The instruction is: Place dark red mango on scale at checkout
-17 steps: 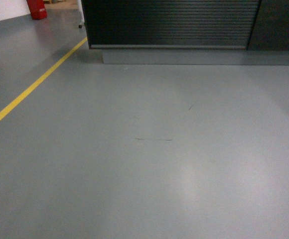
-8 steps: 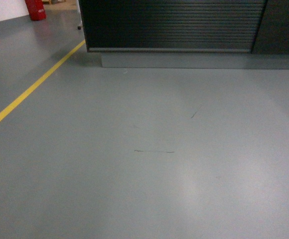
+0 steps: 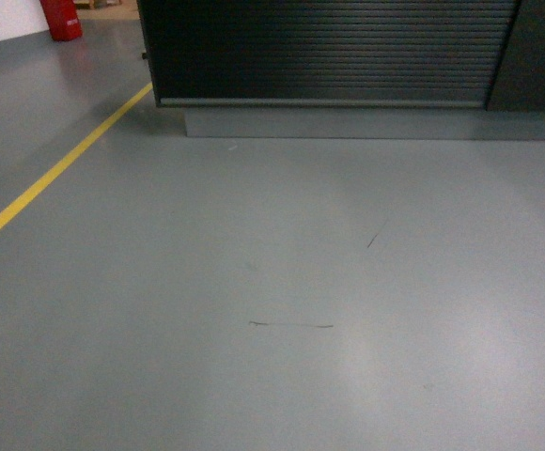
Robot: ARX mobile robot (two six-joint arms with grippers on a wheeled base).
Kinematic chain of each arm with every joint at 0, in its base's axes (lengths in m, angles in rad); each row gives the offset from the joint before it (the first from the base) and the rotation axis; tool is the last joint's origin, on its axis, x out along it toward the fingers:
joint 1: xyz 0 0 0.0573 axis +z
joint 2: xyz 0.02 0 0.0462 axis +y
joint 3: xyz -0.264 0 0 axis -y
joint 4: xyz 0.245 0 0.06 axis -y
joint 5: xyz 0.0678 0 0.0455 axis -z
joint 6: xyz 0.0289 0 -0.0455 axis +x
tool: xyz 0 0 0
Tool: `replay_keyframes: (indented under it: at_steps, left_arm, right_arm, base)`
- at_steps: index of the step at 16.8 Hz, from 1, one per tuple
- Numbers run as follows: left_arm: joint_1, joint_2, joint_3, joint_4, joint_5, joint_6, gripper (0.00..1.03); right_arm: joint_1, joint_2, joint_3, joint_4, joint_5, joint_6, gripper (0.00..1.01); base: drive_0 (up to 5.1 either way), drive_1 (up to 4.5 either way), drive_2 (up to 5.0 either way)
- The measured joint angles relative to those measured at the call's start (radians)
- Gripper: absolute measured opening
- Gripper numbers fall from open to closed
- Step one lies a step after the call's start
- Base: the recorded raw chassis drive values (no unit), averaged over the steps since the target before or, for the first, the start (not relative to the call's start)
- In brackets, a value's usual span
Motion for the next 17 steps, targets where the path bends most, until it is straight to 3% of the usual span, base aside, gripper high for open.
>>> replay_keyframes:
  at_steps: [17]
  left_arm:
    - [0.0,0.0,0.0,-0.001,0.0,0.0,0.98]
  right_arm:
    - [0.0,0.0,0.0,-0.001,-0.001,0.0,0.98]
  base:
    - [0.0,4.03,-4.1]
